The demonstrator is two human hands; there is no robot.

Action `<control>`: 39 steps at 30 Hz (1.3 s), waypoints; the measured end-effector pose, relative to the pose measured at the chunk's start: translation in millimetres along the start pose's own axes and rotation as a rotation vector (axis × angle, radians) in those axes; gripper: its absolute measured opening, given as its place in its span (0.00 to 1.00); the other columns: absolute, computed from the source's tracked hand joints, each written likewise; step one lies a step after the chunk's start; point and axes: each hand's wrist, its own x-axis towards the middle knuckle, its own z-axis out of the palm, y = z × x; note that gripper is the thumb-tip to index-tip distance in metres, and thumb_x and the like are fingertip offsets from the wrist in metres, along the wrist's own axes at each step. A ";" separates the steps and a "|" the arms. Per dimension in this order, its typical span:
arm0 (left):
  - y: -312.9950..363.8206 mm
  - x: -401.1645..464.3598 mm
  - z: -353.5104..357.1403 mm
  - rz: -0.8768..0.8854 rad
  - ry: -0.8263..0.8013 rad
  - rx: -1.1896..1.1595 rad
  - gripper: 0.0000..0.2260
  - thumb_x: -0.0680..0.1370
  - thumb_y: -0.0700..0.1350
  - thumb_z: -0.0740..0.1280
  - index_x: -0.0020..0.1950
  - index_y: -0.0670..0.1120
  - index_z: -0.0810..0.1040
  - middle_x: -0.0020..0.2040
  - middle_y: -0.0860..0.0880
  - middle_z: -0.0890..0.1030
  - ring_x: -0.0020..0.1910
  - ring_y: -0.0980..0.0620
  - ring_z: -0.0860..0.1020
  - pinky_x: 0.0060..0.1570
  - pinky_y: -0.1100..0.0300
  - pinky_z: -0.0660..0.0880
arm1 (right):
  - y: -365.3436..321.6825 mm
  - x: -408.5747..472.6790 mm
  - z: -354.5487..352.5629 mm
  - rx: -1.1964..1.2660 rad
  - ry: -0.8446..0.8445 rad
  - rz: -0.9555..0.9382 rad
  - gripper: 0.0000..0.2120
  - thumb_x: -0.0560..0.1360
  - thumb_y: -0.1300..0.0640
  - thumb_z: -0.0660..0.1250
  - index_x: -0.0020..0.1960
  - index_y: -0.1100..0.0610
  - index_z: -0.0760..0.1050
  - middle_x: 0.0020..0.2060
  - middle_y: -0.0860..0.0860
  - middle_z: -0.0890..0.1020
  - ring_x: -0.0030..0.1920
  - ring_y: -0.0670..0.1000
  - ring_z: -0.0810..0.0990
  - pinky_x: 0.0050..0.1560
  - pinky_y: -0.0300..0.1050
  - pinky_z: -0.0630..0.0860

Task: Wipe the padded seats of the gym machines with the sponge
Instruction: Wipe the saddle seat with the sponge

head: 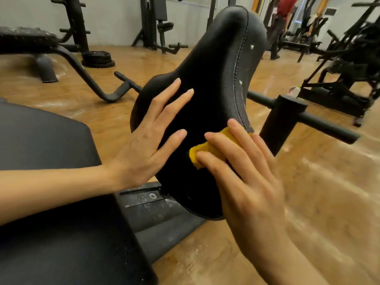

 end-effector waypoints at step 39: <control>14.6 -1.7 17.5 -0.007 -0.056 0.119 0.27 0.83 0.56 0.53 0.79 0.47 0.50 0.81 0.46 0.47 0.80 0.45 0.47 0.77 0.43 0.50 | 51.7 8.3 -4.5 1.202 0.227 0.609 0.16 0.75 0.64 0.68 0.61 0.53 0.79 0.64 0.44 0.78 0.68 0.40 0.71 0.69 0.39 0.67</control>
